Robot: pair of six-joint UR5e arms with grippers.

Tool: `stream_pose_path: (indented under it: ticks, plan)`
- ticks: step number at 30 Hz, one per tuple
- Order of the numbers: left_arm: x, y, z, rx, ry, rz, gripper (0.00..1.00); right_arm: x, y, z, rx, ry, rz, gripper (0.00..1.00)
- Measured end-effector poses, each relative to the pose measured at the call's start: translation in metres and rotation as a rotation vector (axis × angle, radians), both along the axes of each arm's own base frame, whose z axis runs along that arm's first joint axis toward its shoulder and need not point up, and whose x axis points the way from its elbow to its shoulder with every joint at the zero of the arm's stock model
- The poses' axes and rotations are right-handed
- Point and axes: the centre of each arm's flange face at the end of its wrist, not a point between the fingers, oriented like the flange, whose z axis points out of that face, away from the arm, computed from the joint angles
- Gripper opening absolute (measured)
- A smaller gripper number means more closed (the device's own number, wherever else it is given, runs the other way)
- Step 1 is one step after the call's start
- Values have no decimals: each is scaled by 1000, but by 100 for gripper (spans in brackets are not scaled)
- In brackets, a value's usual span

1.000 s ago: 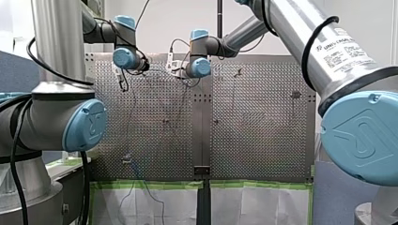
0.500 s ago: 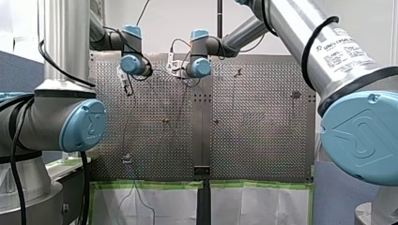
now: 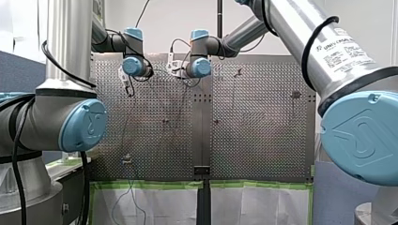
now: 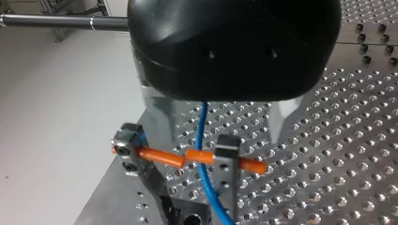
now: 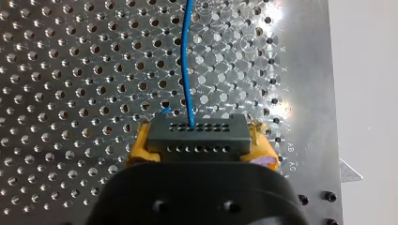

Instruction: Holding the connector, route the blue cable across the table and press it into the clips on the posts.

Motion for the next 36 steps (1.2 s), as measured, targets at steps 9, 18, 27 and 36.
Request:
stream_pose_path:
  ticks: [9,18,27,36]
  plan:
    - [-2,-1,-2,-3,11,-2,0,1,1,0,2,0,2,0]
    - [-11,-3,-24,-5,48,7,0,2,6,-3,12,12,7,0]
    - [-31,-10,-58,10,112,9,0,-2,11,-21,46,58,-6,0]
    - [-52,-16,-93,7,142,-2,0,-14,16,-57,98,111,-19,0]
